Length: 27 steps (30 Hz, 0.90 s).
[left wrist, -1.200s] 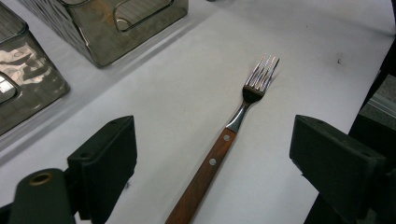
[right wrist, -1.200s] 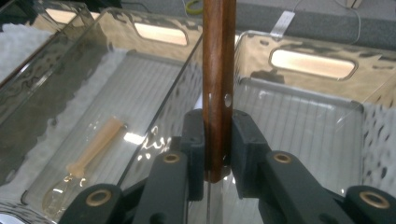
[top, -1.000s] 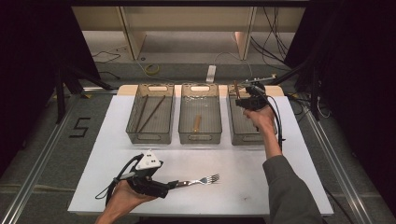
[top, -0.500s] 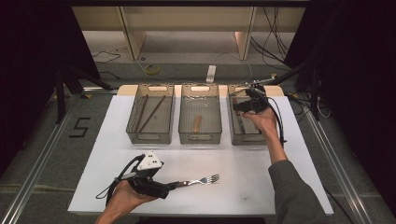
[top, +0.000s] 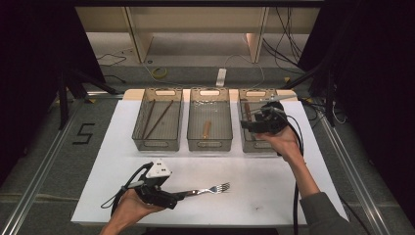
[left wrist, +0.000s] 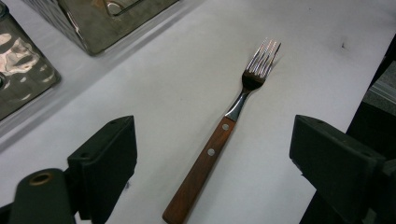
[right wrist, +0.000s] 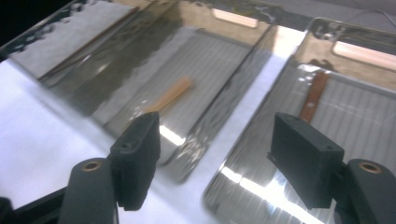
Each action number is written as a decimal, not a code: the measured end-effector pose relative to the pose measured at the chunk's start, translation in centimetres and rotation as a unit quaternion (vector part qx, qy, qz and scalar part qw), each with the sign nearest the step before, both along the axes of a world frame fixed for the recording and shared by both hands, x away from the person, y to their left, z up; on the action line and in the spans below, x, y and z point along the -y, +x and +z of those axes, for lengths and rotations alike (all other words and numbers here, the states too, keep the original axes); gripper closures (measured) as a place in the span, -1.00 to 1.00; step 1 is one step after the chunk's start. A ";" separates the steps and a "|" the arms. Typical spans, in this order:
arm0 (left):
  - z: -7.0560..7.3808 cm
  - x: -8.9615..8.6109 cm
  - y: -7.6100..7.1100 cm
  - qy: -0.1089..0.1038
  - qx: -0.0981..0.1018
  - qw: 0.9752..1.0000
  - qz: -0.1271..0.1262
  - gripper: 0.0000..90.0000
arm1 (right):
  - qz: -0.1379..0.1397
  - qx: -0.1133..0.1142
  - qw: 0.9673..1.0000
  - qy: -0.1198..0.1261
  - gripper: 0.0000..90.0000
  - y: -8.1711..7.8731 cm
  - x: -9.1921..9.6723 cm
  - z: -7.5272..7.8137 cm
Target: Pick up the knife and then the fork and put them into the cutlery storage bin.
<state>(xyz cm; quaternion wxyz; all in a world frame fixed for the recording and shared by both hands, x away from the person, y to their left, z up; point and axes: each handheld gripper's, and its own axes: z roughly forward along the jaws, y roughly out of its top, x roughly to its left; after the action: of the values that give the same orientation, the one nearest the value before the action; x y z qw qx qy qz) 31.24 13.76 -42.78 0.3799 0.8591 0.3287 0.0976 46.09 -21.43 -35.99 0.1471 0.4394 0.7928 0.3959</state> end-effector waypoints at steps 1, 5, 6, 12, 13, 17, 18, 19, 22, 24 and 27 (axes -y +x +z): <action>0.0 0.0 0.0 -0.002 -0.003 1.000 0.000 -0.68 | 0.006 0.004 1.000 -0.002 -0.29 -0.7 0.0 0.0; -0.1 0.1 0.0 0.009 -0.005 1.000 -0.002 -0.68 | 0.025 0.018 0.999 0.011 -0.32 -3.3 0.0 -0.3; -0.1 0.1 0.0 0.009 -0.008 1.000 -0.003 -0.68 | 0.030 0.022 0.999 0.016 -0.32 -4.0 0.0 -0.5; -0.2 0.3 0.3 0.018 -0.018 1.000 0.001 -0.68 | 0.055 0.027 0.998 0.027 -0.34 -6.9 0.4 -1.7; -0.2 0.3 0.4 0.021 -0.022 1.000 0.001 -0.68 | 0.056 0.026 0.998 0.031 -0.34 -7.2 0.5 -1.9; -0.5 0.7 0.8 0.041 -0.038 0.998 0.002 -0.67 | 0.066 0.024 0.997 0.033 -0.34 -8.3 0.5 -2.6; -0.6 0.8 0.9 0.048 -0.045 0.998 0.000 -0.67 | 0.067 0.023 0.997 0.035 -0.34 -8.6 0.5 -2.8; -0.7 0.9 1.0 0.057 -0.051 0.997 -0.002 -0.67 | 0.071 0.023 0.997 0.034 -0.34 -8.8 0.5 -3.0; -1.0 1.4 1.3 0.080 -0.061 0.995 -0.006 -0.66 | 0.073 0.021 0.997 0.033 -0.35 -9.6 0.6 -3.8; -1.0 1.7 1.5 0.091 -0.070 0.993 -0.009 -0.65 | 0.076 0.020 0.996 0.035 -0.35 -10.0 0.7 -4.2; -1.2 2.0 2.0 0.107 -0.089 0.990 -0.013 -0.61 | 0.079 0.015 0.996 0.035 -0.35 -10.7 0.8 -4.7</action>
<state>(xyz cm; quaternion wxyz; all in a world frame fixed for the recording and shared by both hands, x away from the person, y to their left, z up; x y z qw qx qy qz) 33.22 11.72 -44.02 0.2563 0.9042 0.3381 0.0502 35.41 -22.27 -40.66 0.1118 0.3747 0.8083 0.4402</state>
